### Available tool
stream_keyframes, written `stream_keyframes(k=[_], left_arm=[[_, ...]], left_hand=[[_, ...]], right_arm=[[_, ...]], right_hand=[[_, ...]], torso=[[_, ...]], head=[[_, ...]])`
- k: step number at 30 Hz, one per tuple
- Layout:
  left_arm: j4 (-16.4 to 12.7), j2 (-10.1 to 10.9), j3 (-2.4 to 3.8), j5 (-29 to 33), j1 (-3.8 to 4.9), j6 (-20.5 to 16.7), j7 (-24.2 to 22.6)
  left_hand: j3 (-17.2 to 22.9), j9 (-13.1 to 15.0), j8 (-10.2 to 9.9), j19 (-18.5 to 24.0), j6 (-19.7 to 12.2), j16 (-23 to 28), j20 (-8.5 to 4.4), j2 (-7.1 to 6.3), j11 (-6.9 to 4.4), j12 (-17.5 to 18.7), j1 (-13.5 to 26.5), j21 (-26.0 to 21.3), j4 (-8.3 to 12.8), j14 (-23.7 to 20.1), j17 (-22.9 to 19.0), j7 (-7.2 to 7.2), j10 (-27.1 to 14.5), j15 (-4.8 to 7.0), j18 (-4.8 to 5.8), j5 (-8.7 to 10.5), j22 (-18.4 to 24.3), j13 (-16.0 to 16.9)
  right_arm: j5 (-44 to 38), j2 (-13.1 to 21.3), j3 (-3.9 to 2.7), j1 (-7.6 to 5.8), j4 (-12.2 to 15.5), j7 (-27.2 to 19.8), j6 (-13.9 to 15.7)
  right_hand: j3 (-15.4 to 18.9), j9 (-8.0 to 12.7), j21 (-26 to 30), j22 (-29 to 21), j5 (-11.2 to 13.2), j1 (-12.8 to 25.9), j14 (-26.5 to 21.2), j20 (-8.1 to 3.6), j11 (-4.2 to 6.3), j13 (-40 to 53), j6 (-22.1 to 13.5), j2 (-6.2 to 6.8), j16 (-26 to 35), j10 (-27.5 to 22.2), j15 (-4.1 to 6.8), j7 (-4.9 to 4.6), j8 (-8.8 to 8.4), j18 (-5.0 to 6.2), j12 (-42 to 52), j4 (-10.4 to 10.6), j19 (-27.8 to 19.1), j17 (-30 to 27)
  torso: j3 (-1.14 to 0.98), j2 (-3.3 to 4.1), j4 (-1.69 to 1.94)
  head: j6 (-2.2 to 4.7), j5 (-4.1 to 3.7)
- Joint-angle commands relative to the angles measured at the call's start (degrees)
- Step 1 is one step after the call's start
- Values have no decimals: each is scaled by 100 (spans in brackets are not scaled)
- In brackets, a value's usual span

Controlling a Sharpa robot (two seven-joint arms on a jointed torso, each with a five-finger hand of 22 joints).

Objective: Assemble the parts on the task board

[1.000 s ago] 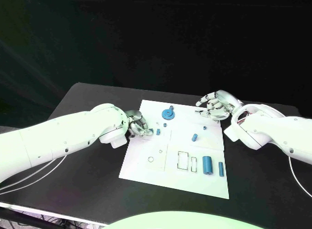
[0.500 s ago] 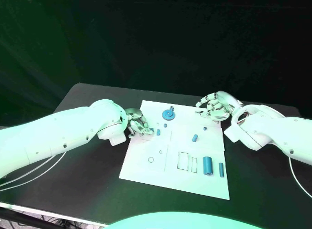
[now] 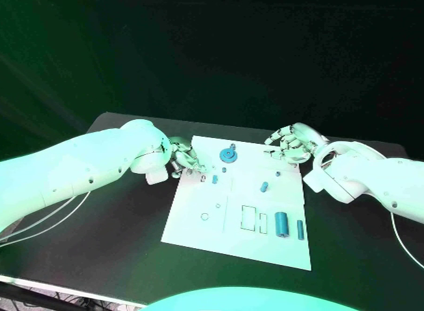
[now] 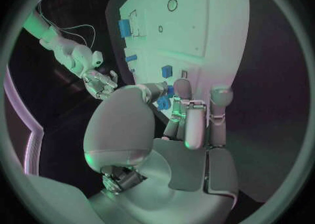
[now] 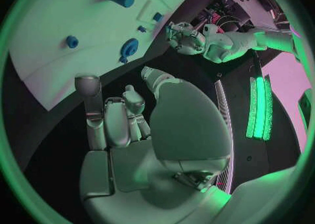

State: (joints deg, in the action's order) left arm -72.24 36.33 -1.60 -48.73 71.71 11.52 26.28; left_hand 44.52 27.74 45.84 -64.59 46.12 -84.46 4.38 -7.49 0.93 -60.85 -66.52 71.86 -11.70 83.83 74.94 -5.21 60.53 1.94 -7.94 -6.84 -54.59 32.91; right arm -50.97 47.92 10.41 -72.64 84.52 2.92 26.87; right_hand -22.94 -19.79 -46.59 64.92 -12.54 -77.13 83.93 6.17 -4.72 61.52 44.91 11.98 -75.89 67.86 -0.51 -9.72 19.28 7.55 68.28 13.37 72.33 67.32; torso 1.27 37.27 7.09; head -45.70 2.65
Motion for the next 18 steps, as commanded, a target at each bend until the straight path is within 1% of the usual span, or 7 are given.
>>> stream_keyframes(k=[1, 5, 8, 9, 12, 17, 18], left_arm=[[90, -58, -1, 158, 41, 623, 76], [237, -138, -13, 192, 91, 778, 133], [316, -182, -22, 214, 115, 839, 166], [337, -194, -25, 221, 120, 851, 174], [418, -242, -35, 240, 139, 932, 203], [513, -302, -53, 249, 159, 1125, 237], [535, -317, -58, 249, 163, 1181, 248]], left_hand=[[1065, 29, 20, -7, 6, -33, -28, 83, -2, -41, 120, 27, 1047, 138, 215, 6, 54, 43, 25, -4, -17, 44], [1325, 96, 60, -39, 45, -82, -30, 200, -14, -245, 540, 85, 1207, 170, 302, 13, 189, 54, 39, -16, -98, 321], [1416, 126, 67, -62, 64, -99, -40, 229, -19, -296, 694, 115, 1287, 183, 337, 25, 230, 57, 42, -19, -141, 391], [1475, 154, 69, -89, 91, -120, -43, 280, -27, -346, 831, 140, 1310, 202, 381, 32, 291, 61, 50, -20, -183, 469], [1548, 202, 77, -133, 123, -154, -49, 356, -35, -415, 1038, 176, 1308, 233, 454, 45, 373, 69, 62, -16, -247, 581], [1634, 313, 138, -155, 163, -163, -59, 451, -50, -406, 1260, 194, 1292, 241, 468, 66, 383, 80, 68, -3, -278, 556], [1727, 458, 227, -155, 134, -155, -70, 526, -67, -354, 1424, 196, 1313, 232, 447, 80, 337, 89, 68, 15, -282, 460]], right_arm=[[-21, -9, 0, 3, -3, -39, -84], [-21, -13, 1, 3, -6, -36, -85], [-21, -17, 1, 3, -8, -34, -86], [-21, -18, 1, 3, -8, -34, -87], [-22, -22, 2, 3, -9, -33, -88], [-23, -27, 2, 3, -11, -34, -89], [-23, -28, 2, 3, -12, -34, -89]], right_hand=[[9, 5, 19, -8, -24, 28, 8, -1, 3, 5, -47, 41, 27, 5, 31, 2, 31, 61, -8, 28, -30, 5], [7, 5, 11, -3, -27, 22, 11, -1, 4, 7, -47, 41, 24, 8, 32, 3, 32, 59, -5, 25, -25, 11], [4, 6, 20, -8, -32, 10, 13, -2, 6, 3, -47, 41, 27, 8, 33, 4, 35, 61, -7, 18, -24, 10], [4, 6, 20, -8, -32, 10, 13, -2, 6, 3, -47, 41, 27, 8, 33, 4, 35, 61, -7, 18, -24, 10], [-3, 7, 24, -11, -41, -6, 16, -3, 7, 3, -47, 40, 29, 11, 35, 5, 39, 61, -7, 8, -20, 12], [-11, 9, 30, -14, -58, -23, 18, -5, 8, 4, -47, 39, 34, 15, 37, 5, 43, 61, -4, -2, -16, 11], [-17, 10, 45, -22, -77, -33, 20, -6, 9, 2, -47, 38, 38, 17, 37, 5, 46, 62, -5, -8, -17, 10]], torso=[[-1, -3, -3], [-2, -3, 2], [-2, -4, 8], [-2, -5, 8], [-1, -4, 8], [-2, -5, 4], [-2, -5, 4]], head=[[-3, 6], [0, 6], [4, 5], [2, 5], [0, 5], [-5, 8], [-5, 8]])
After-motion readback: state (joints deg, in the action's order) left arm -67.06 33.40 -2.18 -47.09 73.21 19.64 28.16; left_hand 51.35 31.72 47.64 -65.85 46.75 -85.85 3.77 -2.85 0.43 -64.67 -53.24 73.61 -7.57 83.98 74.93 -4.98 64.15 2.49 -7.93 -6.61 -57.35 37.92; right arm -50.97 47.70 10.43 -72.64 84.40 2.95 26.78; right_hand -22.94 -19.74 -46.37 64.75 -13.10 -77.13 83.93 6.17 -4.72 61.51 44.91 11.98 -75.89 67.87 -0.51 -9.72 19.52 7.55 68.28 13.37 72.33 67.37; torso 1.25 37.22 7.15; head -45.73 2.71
